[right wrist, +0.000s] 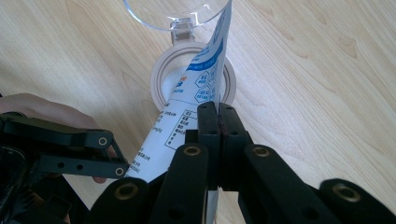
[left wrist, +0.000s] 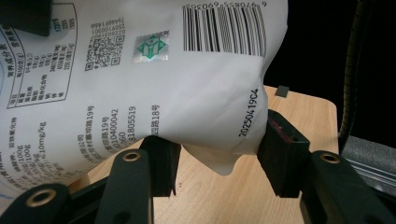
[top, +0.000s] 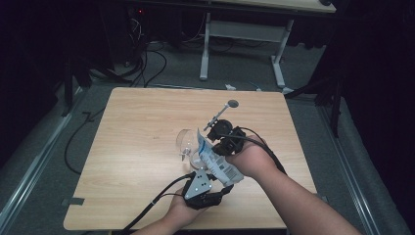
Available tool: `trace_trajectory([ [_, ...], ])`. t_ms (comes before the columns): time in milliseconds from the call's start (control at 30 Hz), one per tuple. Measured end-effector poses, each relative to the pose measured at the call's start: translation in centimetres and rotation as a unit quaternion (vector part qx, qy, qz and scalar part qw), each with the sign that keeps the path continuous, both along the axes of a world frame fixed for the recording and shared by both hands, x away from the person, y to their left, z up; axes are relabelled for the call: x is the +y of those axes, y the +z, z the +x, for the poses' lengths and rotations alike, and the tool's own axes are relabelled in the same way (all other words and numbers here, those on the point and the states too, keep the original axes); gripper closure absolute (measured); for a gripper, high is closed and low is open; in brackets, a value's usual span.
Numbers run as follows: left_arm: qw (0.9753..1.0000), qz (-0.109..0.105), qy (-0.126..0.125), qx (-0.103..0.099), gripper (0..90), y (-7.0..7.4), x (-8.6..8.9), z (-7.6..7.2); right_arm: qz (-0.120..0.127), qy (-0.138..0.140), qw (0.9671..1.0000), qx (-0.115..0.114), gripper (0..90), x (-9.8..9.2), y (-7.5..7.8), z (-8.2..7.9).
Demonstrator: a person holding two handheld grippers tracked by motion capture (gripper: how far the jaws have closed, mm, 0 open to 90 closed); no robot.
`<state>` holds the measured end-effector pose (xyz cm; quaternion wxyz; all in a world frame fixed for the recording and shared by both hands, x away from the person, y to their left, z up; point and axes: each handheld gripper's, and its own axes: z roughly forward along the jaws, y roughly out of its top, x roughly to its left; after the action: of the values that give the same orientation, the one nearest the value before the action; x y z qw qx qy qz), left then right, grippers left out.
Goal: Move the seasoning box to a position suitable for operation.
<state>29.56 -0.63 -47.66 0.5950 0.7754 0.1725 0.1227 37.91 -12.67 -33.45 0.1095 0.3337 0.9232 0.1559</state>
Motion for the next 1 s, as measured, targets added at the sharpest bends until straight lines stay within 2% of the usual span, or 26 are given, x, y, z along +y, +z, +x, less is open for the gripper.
trace_trajectory([
  [1000,1.0000,-0.001,0.002,-0.002,52.9,-0.02,-0.04,0.05,-0.001,0.000,1.0000,-0.001,90.0,0.13,-0.15,0.13],
])
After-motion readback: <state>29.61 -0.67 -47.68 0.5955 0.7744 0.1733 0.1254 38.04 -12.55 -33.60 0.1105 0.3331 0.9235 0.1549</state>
